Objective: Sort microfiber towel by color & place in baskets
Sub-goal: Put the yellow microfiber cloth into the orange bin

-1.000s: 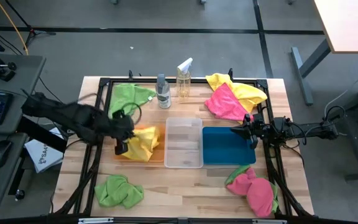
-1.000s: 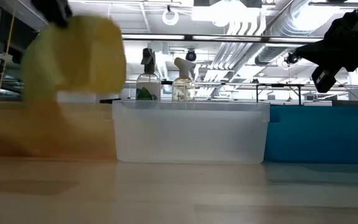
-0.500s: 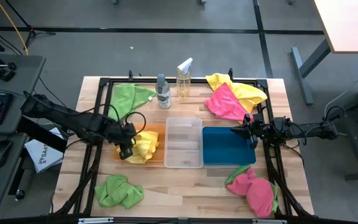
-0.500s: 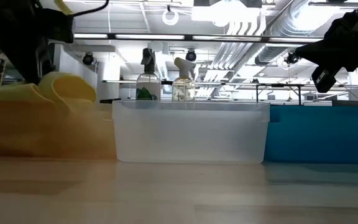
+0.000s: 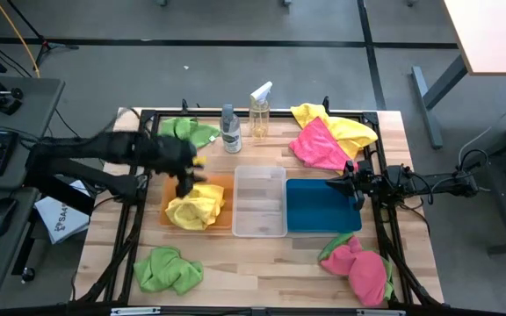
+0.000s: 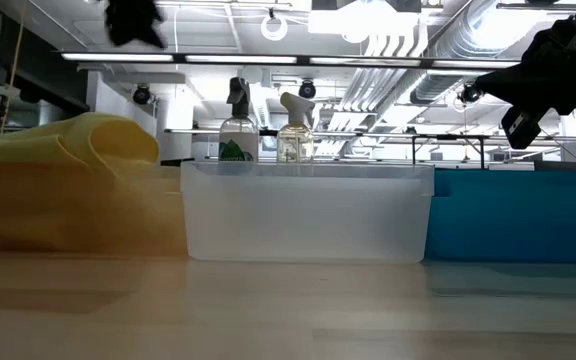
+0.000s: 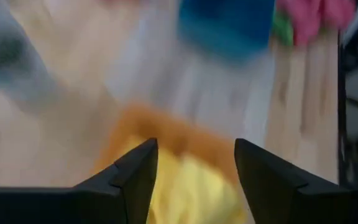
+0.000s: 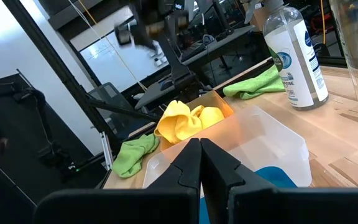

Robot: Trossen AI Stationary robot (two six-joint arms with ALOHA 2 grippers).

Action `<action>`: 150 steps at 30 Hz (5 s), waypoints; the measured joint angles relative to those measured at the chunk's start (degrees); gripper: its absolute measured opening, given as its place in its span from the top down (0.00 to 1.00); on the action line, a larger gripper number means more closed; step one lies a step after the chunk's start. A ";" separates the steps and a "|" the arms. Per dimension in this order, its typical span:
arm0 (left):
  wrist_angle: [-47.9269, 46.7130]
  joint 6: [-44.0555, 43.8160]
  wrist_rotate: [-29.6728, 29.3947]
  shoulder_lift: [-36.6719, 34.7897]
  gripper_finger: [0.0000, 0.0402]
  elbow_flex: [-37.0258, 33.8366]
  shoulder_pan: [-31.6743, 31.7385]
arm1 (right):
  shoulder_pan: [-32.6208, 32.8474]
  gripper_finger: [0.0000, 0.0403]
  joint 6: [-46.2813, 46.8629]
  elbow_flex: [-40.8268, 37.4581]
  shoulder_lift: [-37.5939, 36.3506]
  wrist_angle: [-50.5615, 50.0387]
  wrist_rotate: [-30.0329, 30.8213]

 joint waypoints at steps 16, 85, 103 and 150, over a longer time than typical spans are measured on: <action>31.87 -7.30 -3.32 -11.48 0.48 -14.31 6.41 | -0.15 1.00 14.08 0.00 2.53 30.20 20.25; 54.45 -17.75 2.64 -24.38 0.48 -26.08 13.15 | -54.78 0.99 -5.26 40.08 67.28 -50.99 9.10; 67.61 -6.59 -3.52 -20.08 0.48 -26.08 13.12 | -35.03 1.00 -1.88 74.40 39.26 -57.27 13.15; 55.40 10.44 37.85 21.80 0.37 9.50 5.95 | -7.23 1.00 -9.09 78.74 77.73 1.81 -25.29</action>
